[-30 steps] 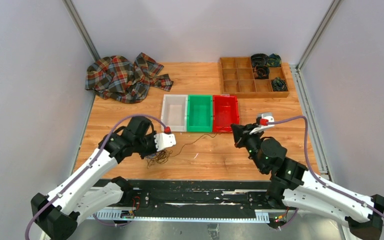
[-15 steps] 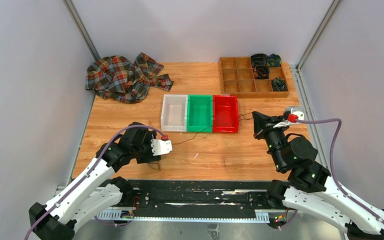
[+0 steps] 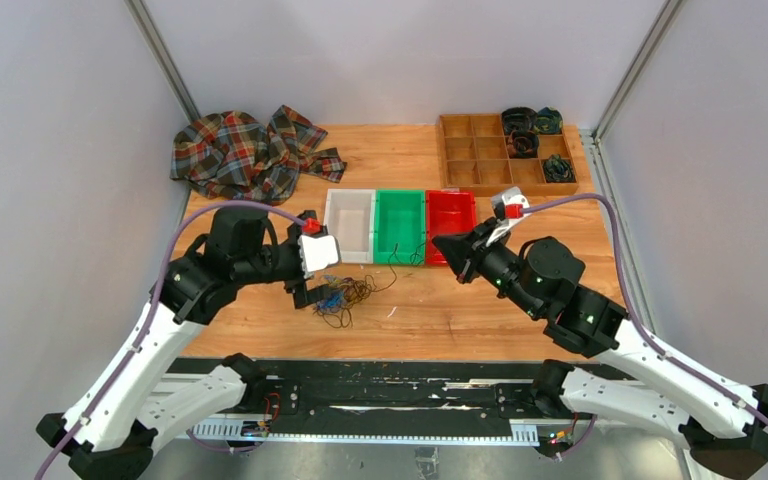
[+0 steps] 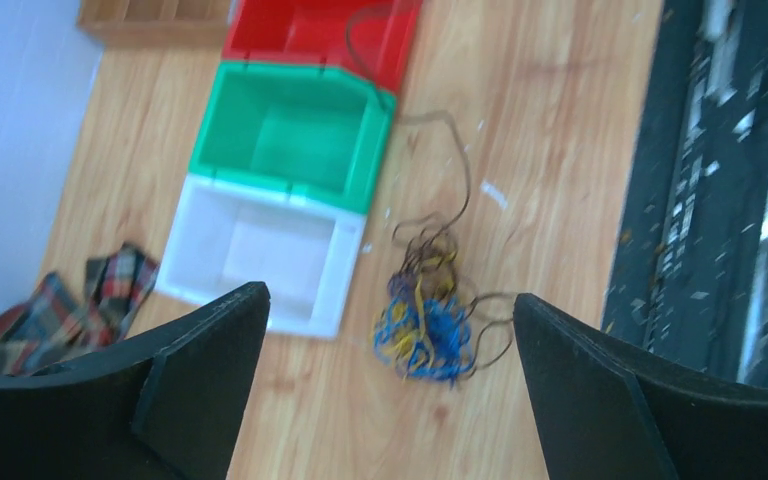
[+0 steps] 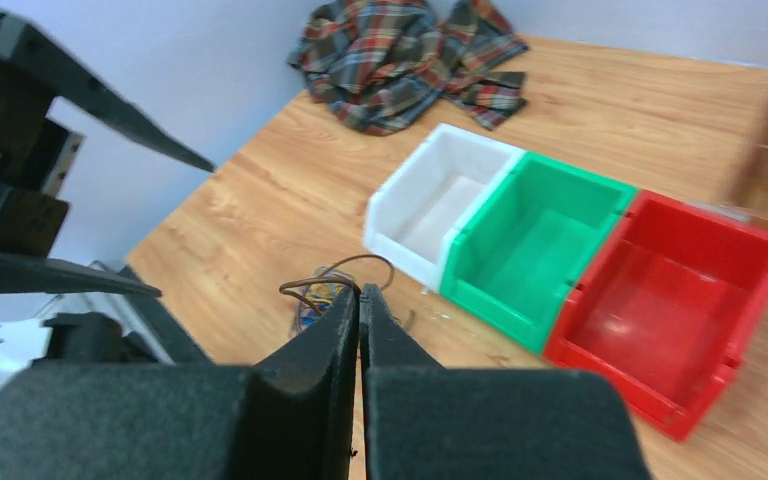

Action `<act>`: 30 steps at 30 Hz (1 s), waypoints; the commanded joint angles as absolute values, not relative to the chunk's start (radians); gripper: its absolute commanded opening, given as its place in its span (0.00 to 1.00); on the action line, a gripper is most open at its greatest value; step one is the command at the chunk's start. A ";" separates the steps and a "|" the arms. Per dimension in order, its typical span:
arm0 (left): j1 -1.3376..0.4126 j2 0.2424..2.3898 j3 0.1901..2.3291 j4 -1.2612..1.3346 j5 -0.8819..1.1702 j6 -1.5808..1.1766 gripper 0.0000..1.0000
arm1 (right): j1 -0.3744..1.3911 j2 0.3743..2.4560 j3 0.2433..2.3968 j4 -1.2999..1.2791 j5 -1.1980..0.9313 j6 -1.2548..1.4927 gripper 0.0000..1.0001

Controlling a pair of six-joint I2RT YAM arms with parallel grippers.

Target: Untangle the cables

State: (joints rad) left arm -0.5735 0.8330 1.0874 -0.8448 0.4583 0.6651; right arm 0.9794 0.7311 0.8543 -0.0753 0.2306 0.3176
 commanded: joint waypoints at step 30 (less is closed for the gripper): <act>-0.761 0.892 1.119 -0.483 0.496 0.512 0.01 | 0.970 0.872 0.908 0.264 -0.077 0.527 0.33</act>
